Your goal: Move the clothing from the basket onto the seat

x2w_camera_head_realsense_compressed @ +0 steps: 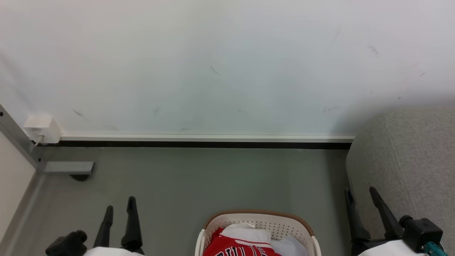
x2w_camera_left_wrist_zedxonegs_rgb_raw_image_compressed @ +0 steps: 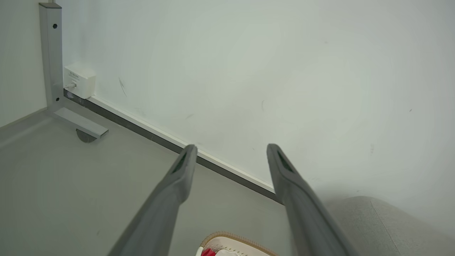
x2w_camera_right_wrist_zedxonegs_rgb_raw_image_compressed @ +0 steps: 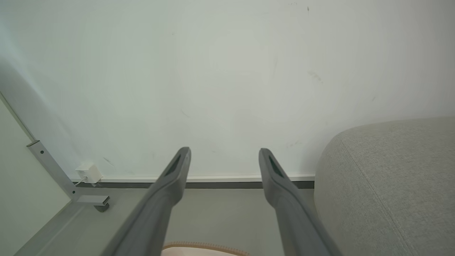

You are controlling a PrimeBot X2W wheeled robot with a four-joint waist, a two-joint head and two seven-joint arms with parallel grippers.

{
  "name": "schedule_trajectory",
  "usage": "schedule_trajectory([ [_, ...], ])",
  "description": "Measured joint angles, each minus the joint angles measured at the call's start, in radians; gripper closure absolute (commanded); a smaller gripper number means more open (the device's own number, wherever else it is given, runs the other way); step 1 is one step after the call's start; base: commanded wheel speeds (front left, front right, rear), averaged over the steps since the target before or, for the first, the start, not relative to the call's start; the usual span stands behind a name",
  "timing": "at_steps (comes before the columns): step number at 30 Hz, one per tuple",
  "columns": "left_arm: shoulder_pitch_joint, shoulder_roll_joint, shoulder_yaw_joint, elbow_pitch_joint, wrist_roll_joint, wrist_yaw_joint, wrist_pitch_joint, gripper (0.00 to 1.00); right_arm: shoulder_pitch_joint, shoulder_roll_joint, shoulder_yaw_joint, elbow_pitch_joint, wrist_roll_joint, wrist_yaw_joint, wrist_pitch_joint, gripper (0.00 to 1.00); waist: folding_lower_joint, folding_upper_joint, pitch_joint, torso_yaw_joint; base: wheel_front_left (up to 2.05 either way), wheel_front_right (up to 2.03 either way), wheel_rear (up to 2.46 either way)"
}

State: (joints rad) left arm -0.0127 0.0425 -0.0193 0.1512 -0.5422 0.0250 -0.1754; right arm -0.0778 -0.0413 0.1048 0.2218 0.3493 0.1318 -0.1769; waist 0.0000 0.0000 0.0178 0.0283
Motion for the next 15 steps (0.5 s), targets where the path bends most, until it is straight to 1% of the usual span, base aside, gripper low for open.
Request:
schedule_trajectory([
  [5, 0.001, 0.001, -0.006, -0.003, 0.049, 0.004, -0.012, 0.0, 0.0, -0.001, -0.001, 0.001, -0.036, 0.0, -0.009, 0.0, 0.0, 0.0, 0.001, 0.0, 0.0, 0.0, 0.0],
  [9, 0.003, 0.001, -0.023, -0.002, 0.095, -0.01, -0.021, 0.0, 0.0, -0.001, -0.003, 0.001, -0.065, 0.0, -0.019, 0.0, 0.0, 0.0, 0.002, 0.0, 0.0, 0.0, 0.0],
  [15, 0.006, 0.002, -0.038, -0.001, 0.151, -0.025, -0.032, 0.0, 0.0, -0.002, -0.022, 0.008, -0.079, 0.0, -0.032, 0.0, 0.0, 0.0, 0.002, 0.0, 0.0, 0.0, 0.0],
])
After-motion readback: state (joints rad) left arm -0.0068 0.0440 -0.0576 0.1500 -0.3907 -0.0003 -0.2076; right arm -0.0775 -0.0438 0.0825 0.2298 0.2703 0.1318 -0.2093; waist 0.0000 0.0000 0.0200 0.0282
